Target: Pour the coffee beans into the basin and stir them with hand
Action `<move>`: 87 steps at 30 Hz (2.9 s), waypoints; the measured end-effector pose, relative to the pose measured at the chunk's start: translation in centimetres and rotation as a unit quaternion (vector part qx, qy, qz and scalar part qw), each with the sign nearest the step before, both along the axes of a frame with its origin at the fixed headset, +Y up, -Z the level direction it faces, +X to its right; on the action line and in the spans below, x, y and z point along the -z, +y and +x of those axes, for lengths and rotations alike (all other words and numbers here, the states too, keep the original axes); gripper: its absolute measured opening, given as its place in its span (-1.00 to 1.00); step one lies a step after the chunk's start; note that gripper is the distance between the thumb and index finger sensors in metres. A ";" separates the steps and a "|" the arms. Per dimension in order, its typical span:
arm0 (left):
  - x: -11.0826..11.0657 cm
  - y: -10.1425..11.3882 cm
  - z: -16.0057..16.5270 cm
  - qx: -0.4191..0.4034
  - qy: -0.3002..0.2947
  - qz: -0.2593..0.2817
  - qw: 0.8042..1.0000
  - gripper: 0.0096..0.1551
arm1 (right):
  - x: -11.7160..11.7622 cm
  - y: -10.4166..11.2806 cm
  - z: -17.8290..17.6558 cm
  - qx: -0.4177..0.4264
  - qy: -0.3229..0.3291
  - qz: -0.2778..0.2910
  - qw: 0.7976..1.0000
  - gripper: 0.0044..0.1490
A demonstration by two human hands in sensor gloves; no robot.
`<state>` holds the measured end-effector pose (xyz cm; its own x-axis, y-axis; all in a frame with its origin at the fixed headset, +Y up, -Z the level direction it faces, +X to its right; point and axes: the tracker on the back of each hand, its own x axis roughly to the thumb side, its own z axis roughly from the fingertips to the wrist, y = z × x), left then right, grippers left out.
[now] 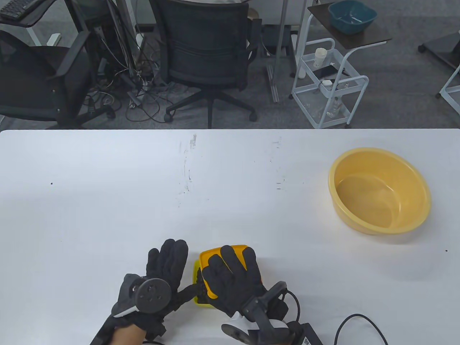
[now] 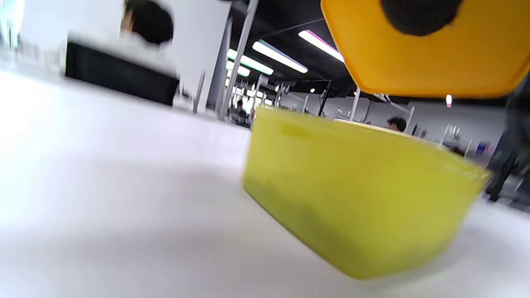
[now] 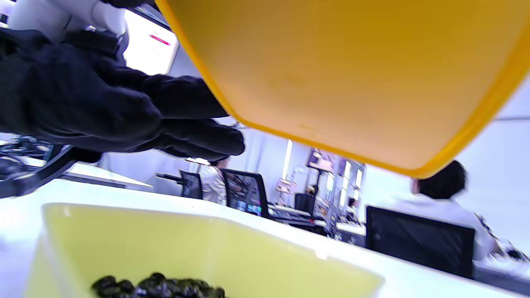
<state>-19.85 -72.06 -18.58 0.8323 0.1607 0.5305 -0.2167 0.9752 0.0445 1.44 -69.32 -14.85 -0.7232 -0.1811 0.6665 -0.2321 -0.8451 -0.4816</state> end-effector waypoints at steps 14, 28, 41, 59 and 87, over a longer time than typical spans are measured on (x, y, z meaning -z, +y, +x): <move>-1.7 4.0 -3.3 -0.071 0.037 0.111 0.991 -0.49 | 1.0 1.0 3.3 0.125 -0.062 -0.042 0.989 0.05; 4.9 -2.9 -10.4 -0.290 0.328 -0.259 0.861 -0.37 | 5.8 -2.8 6.9 0.100 -0.217 -0.233 0.943 0.03; 4.9 -3.4 -10.3 -0.227 0.374 -0.248 0.864 -0.10 | 5.9 -3.2 6.1 0.083 -0.210 -0.248 0.942 0.02; 2.3 -1.5 -2.9 0.073 0.091 -0.032 0.993 0.01 | 7.9 -8.6 5.5 0.087 -0.254 -0.503 0.821 0.23; 1.7 -1.2 -2.5 0.044 0.077 -0.047 0.995 -0.04 | 7.7 3.0 21.7 0.443 -0.326 -0.529 0.646 -0.02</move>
<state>-22.31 -73.26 -20.26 0.9155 0.1274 0.3816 -0.1285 0.9914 -0.0226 23.10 -66.37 -22.55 -0.4200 0.8043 -0.4204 -0.8900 -0.4557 0.0173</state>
